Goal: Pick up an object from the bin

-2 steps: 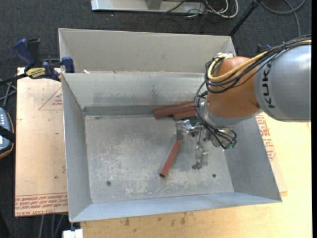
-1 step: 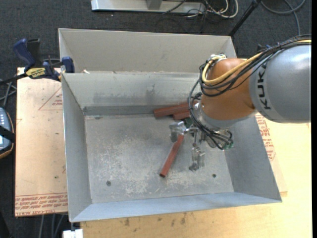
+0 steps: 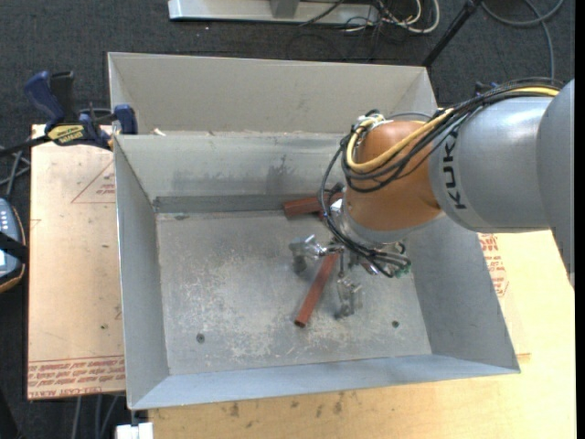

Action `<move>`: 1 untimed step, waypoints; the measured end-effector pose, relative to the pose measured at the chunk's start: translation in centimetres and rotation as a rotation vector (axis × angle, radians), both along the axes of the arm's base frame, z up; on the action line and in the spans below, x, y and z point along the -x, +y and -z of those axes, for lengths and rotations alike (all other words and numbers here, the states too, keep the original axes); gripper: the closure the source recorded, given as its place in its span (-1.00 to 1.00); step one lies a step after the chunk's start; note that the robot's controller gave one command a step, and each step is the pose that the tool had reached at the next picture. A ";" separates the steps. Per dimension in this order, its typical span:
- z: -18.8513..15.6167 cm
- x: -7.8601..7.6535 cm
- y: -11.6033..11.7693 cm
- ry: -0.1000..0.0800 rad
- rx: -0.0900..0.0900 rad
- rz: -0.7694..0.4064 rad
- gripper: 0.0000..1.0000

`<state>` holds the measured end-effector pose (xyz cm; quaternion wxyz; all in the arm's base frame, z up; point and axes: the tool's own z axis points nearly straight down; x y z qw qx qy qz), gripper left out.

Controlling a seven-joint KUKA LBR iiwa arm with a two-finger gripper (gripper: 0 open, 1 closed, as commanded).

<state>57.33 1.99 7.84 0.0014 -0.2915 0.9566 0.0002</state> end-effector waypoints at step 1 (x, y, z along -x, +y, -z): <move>0.7 0.2 0.2 -0.003 0.000 -0.060 1.00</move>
Offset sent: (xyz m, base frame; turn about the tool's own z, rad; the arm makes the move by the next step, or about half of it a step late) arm 0.0000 0.0000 0.0000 0.0000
